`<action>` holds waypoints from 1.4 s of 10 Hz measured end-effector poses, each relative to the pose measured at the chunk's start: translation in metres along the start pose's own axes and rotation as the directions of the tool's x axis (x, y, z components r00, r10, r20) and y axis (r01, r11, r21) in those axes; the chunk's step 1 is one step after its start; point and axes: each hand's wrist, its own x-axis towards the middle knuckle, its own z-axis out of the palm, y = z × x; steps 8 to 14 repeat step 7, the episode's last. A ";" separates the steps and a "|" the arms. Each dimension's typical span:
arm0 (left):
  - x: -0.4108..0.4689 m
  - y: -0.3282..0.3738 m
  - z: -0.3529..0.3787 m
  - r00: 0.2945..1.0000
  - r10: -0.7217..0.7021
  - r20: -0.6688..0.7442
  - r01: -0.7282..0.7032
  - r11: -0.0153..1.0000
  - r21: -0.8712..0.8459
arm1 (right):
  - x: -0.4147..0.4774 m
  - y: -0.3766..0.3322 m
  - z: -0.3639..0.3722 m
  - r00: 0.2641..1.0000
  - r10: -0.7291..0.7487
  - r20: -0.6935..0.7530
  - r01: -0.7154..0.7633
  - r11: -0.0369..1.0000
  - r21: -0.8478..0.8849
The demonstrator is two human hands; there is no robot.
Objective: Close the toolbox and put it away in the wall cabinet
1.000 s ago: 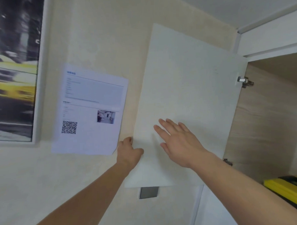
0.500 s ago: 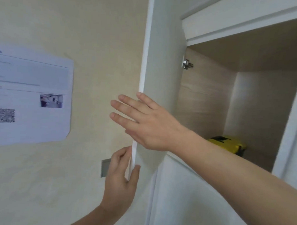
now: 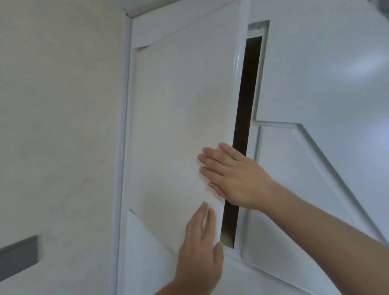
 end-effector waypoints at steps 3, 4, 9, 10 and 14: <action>0.058 -0.010 0.050 0.938 0.148 0.313 -0.184 0.979 0.089 | -0.025 0.045 0.048 0.968 0.087 0.236 -0.079 0.996 -0.041; 0.072 -0.011 0.060 0.927 0.150 0.345 -0.203 0.971 0.125 | -0.026 0.052 0.061 0.952 0.113 0.285 -0.102 0.993 -0.052; 0.080 -0.020 0.046 0.904 0.166 0.394 -0.207 0.976 0.065 | -0.017 0.049 0.057 0.898 0.191 0.397 -0.215 0.977 0.015; 0.080 -0.020 0.046 0.904 0.166 0.394 -0.207 0.976 0.065 | -0.017 0.049 0.057 0.898 0.191 0.397 -0.215 0.977 0.015; 0.080 -0.020 0.046 0.904 0.166 0.394 -0.207 0.976 0.065 | -0.017 0.049 0.057 0.898 0.191 0.397 -0.215 0.977 0.015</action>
